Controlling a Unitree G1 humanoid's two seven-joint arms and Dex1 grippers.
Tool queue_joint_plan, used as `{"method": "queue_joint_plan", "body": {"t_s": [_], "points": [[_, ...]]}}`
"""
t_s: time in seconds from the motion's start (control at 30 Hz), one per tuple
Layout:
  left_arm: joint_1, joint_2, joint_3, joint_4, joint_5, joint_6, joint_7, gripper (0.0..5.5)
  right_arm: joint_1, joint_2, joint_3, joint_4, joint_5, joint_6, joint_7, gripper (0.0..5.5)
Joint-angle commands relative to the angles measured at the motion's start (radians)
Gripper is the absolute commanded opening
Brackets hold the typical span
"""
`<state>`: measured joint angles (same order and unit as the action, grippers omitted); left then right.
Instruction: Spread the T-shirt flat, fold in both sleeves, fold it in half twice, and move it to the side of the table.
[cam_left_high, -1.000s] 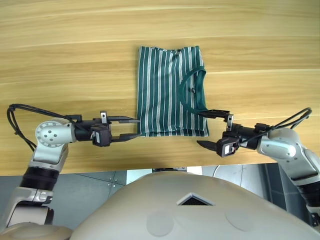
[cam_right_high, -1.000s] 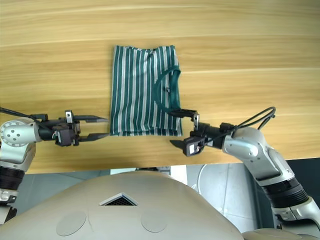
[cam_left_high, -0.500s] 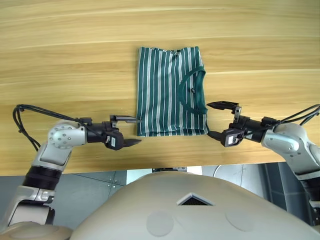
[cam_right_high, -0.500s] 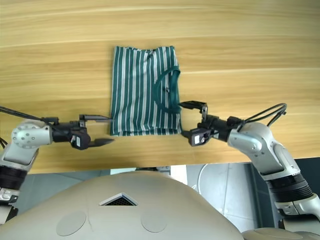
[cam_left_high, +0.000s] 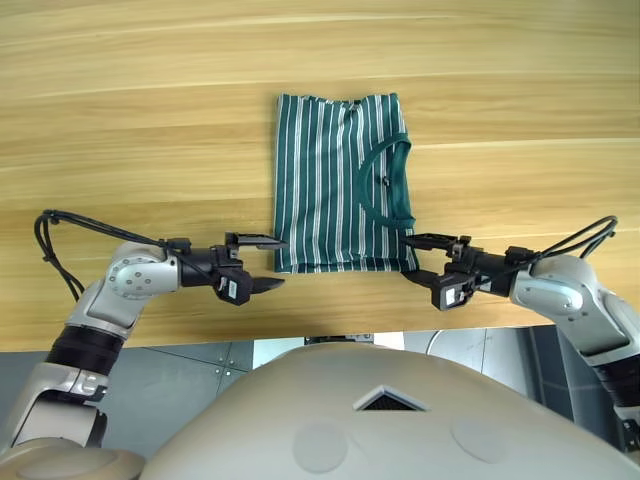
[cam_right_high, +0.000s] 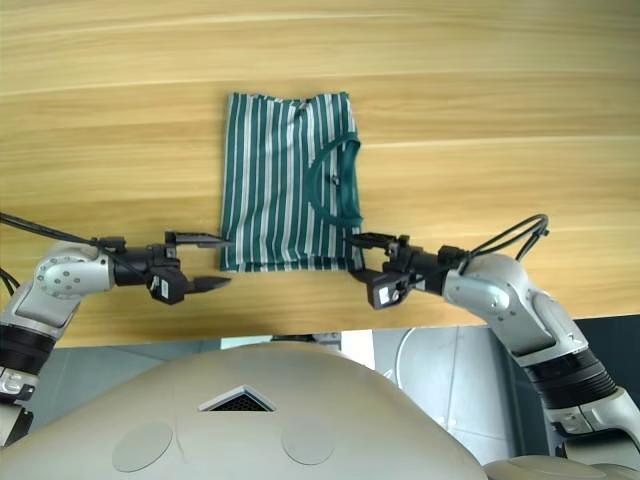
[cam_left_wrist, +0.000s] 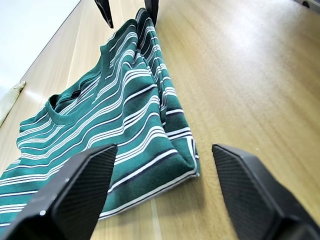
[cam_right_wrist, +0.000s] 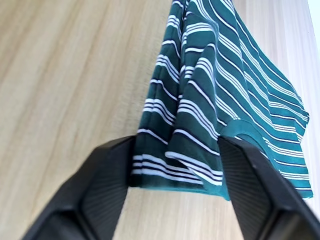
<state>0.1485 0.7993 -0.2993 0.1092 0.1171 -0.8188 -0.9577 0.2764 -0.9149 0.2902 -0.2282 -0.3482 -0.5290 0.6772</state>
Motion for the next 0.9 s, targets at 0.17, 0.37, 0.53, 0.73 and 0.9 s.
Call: {"method": "queue_joint_plan", "body": {"t_s": [0.17, 0.37, 0.53, 0.73, 0.9], "points": [[-0.016, 0.038, -0.037, 0.049, 0.081, 0.001, 0.017, 2.31, -0.009, 0.007, 0.044, 0.033, -0.047, 0.018, 0.022, 1.4], [-0.018, 0.057, -0.063, 0.049, 0.093, -0.012, 0.026, 1.37, -0.02, 0.017, 0.036, 0.036, -0.053, 0.031, 0.007, 0.36], [-0.025, 0.061, -0.071, 0.057, 0.097, -0.015, 0.033, 0.65, -0.024, 0.025, 0.032, 0.042, -0.058, 0.033, 0.007, 0.0], [-0.034, 0.061, -0.079, 0.065, 0.102, -0.019, 0.046, 0.17, -0.014, 0.018, 0.022, 0.021, -0.033, 0.026, 0.015, 0.0], [-0.035, 0.067, -0.082, 0.053, 0.079, -0.029, 0.048, 0.16, 0.017, -0.018, 0.0, -0.018, 0.014, -0.004, 0.033, 0.0]]}}
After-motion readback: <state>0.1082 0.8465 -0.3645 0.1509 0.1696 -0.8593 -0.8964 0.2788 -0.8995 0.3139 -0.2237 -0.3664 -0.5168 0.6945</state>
